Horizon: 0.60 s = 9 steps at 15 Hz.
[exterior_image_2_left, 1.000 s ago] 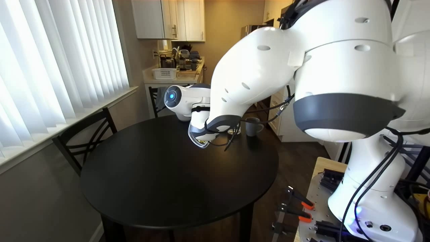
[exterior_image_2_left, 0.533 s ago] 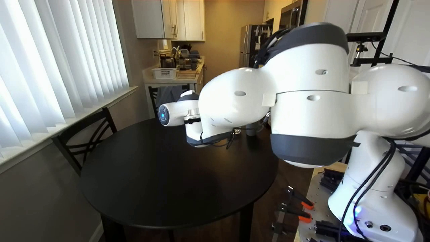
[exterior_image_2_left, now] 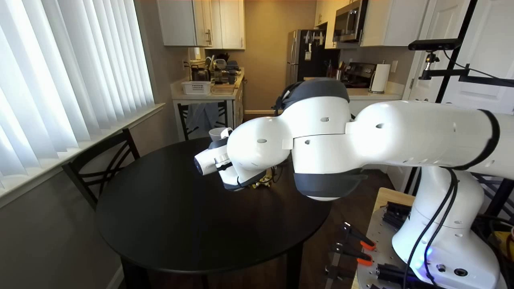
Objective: Pour out the contents from the bowl
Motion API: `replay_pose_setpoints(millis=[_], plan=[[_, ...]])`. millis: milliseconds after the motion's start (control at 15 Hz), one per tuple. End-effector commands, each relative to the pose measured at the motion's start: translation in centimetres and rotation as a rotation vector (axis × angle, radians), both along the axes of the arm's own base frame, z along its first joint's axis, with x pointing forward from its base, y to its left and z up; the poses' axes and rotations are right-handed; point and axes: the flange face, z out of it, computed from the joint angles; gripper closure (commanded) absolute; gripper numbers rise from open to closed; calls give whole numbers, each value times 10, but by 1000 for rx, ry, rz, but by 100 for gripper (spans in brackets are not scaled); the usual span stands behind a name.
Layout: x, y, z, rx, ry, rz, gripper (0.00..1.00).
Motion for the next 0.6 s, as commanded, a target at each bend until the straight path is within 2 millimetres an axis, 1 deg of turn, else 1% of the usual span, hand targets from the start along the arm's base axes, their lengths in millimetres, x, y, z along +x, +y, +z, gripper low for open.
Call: replay_pose_setpoints(millis=[0,333,533], plan=[[11,5,-1,-167,69,-76,99],[22,21,14,-252,84,-70,99],[27,27,21,-209,74,-61,99]])
